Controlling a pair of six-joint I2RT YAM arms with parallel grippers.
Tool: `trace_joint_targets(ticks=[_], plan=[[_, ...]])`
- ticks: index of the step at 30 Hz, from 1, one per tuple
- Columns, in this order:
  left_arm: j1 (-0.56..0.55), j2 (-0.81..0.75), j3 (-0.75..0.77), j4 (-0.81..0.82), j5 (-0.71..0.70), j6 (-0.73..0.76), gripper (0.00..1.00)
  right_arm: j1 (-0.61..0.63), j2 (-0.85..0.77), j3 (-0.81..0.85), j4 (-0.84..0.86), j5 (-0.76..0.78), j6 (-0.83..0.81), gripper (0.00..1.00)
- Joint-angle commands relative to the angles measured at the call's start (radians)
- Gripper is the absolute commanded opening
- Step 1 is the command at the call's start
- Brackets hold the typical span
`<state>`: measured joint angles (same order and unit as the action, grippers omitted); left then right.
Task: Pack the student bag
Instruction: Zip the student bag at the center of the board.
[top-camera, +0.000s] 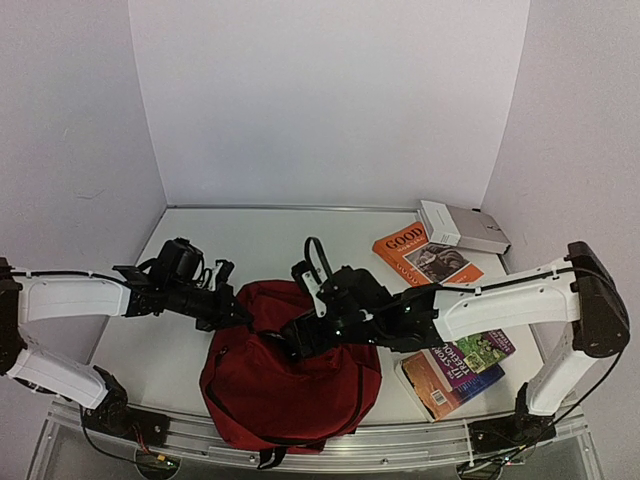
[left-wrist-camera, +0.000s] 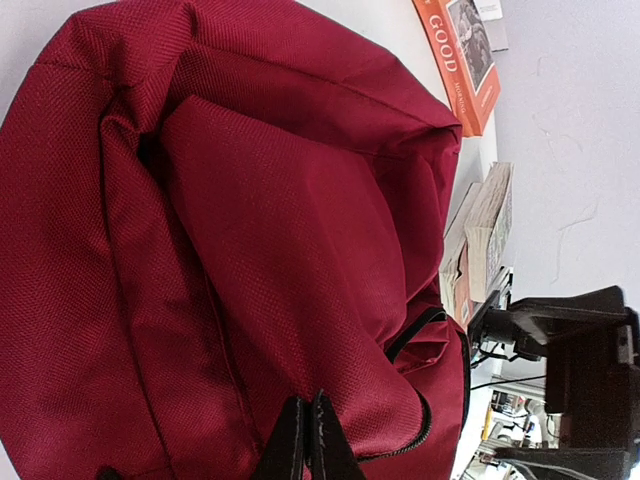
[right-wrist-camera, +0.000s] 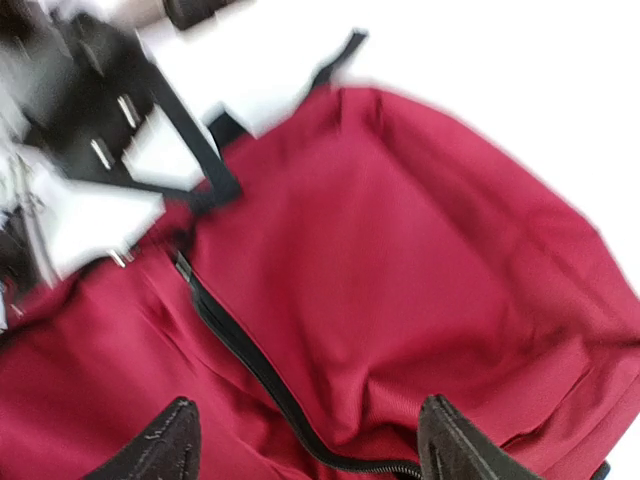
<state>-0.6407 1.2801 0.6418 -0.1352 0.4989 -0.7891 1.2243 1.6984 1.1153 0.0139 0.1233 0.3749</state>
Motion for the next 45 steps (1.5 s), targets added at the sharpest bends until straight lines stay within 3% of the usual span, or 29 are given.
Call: trace_joint_targets(ticks=[1,13,20,26,29,38,45], plan=[[-0.004,-0.044,0.057,-0.033,-0.037,0.016,0.04,-0.007,0.014,0.097,0.003,0.023,0.015,0.77],[-0.004,-0.085,-0.03,0.008,-0.086,-0.076,0.17,-0.008,0.147,0.222,0.004,0.003,0.002,0.79],[-0.004,-0.051,-0.039,0.041,-0.066,-0.085,0.15,-0.008,0.146,0.213,0.004,0.003,0.003,0.79],[-0.004,-0.031,-0.045,0.072,-0.047,-0.094,0.01,-0.008,0.15,0.217,0.006,-0.007,-0.009,0.79],[-0.004,-0.048,-0.055,0.081,-0.052,-0.098,0.0,-0.016,0.161,0.228,0.014,-0.039,-0.022,0.78],[-0.004,-0.174,-0.134,0.194,-0.044,-0.117,0.0,-0.077,0.224,0.255,0.106,-0.371,-0.044,0.59],[-0.004,-0.196,-0.138,0.18,-0.031,-0.117,0.0,-0.112,0.284,0.299,0.123,-0.46,-0.061,0.44]])
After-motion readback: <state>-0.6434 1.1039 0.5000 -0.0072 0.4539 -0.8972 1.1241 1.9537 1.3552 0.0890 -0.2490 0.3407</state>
